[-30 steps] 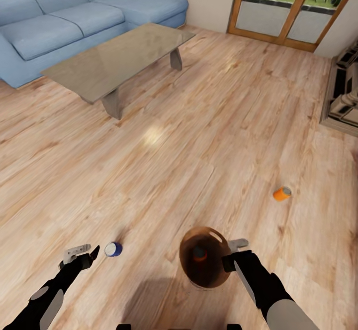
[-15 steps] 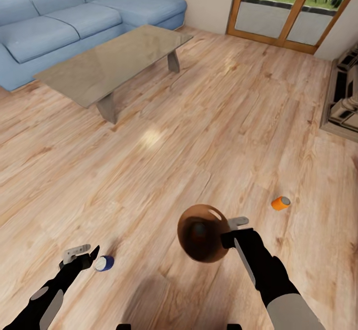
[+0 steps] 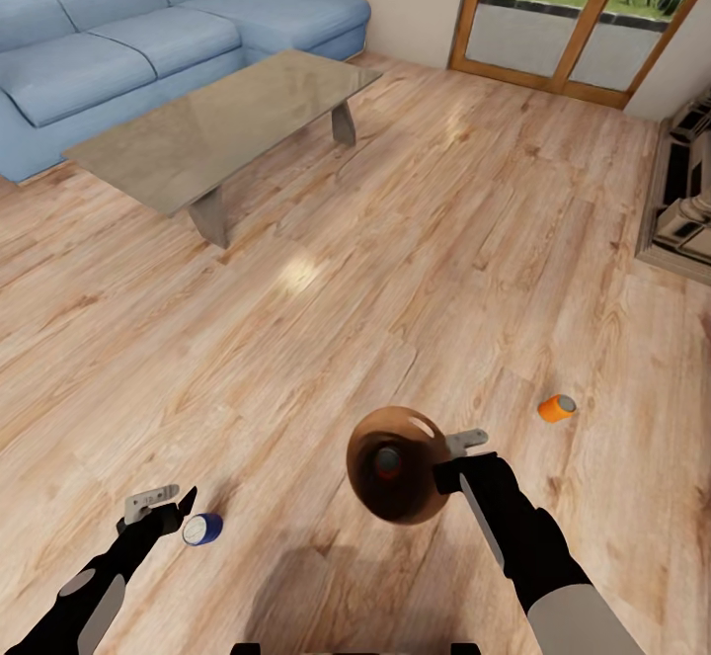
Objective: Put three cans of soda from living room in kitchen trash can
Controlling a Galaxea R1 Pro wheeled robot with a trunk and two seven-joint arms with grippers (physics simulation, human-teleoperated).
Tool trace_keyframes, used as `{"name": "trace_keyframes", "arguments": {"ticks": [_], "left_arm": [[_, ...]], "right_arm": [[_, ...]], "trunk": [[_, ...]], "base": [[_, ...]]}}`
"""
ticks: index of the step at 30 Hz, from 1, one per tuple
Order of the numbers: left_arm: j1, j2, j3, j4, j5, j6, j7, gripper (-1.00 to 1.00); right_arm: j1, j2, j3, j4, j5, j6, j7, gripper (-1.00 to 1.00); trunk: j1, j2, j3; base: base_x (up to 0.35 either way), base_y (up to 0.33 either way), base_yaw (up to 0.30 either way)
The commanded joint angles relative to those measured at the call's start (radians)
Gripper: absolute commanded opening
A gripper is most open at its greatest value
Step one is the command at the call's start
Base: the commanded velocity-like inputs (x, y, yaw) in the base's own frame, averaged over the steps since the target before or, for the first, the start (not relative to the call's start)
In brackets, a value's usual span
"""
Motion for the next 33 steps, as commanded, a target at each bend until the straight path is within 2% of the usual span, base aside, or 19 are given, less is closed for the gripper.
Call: {"name": "trace_keyframes", "arguments": {"ticks": [1, 33], "left_arm": [[-0.001, 0.0, 0.0, 0.0, 0.0, 0.0, 0.0, 1.0], [0.0, 0.0, 0.001, -0.001, 0.0, -0.002, -0.005, 1.0]], "right_arm": [[0.0, 0.0, 0.001, 0.0, -0.012, -0.001, 0.001, -1.0], [0.002, 0.0, 0.002, 0.004, -0.011, -0.001, 0.001, -1.0]], "trunk": [[0.0, 0.0, 0.0], [0.0, 0.0, 0.0]], "base": [[0.0, 0.0, 0.0], [0.008, 0.029, 0.0]]}}
